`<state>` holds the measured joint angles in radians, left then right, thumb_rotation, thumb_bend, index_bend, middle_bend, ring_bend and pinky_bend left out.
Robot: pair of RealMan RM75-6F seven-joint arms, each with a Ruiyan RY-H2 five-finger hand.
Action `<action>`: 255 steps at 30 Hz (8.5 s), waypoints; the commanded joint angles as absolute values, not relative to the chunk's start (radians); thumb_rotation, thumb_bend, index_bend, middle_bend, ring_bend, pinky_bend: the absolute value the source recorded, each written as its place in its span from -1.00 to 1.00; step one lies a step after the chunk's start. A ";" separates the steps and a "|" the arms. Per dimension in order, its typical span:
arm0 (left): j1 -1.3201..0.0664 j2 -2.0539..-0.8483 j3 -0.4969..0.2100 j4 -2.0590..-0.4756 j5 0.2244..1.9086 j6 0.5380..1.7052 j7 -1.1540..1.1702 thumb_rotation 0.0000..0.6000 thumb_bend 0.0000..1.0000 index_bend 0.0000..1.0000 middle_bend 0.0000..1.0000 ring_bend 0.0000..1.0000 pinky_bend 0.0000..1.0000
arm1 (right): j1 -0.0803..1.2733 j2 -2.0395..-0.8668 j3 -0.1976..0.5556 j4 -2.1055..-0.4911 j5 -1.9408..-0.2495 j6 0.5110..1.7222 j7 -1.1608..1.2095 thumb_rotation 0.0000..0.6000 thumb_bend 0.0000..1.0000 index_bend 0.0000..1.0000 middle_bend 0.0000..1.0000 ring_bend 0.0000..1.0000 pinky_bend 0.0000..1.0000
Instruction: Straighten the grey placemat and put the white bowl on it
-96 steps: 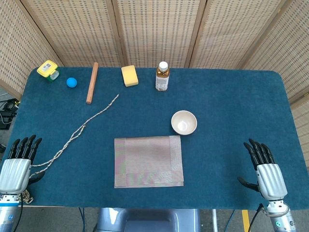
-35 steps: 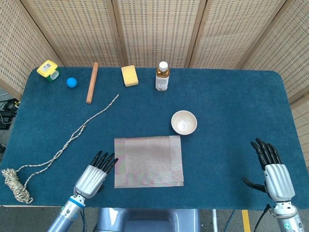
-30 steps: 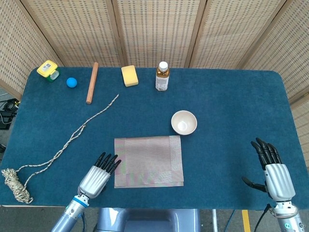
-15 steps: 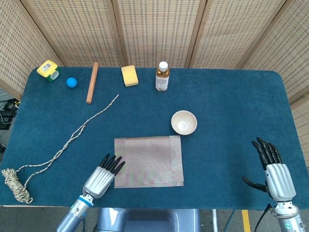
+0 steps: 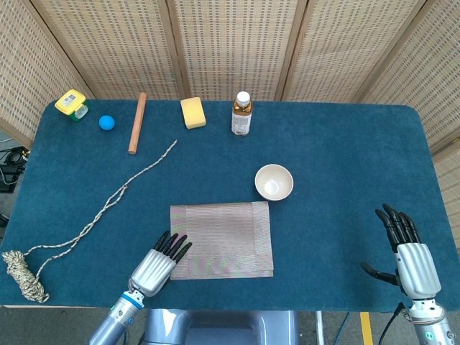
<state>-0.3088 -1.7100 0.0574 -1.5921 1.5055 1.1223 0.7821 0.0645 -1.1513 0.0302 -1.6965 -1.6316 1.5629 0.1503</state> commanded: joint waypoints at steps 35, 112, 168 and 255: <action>-0.381 -1.808 0.015 -1.509 1.483 1.121 0.751 1.00 -0.44 -0.73 -1.00 -1.00 -1.00 | 0.066 -1.143 0.031 -1.703 -1.619 1.549 0.160 1.00 -0.73 -1.00 -1.00 -1.00 -1.00; -0.535 -1.521 -0.417 -1.552 0.835 1.056 0.306 1.00 -1.00 -1.00 -1.00 -1.00 -1.00 | 0.081 -1.155 0.014 -1.719 -1.610 1.497 0.114 1.00 -0.74 -1.00 -1.00 -1.00 -1.00; -0.074 -1.196 -0.036 -1.740 1.472 1.602 0.173 1.00 -1.00 -1.00 -1.00 -1.00 -1.00 | 0.313 -1.754 0.058 -1.576 -1.666 1.209 -0.206 1.00 -1.00 -1.00 -1.00 -1.00 -1.00; -0.092 -1.220 -0.084 -1.690 1.417 1.503 0.103 1.00 -1.00 -1.00 -1.00 -1.00 -1.00 | 0.413 -2.048 0.073 -1.088 -1.533 1.273 0.087 1.00 0.02 0.17 -0.75 -1.00 -0.95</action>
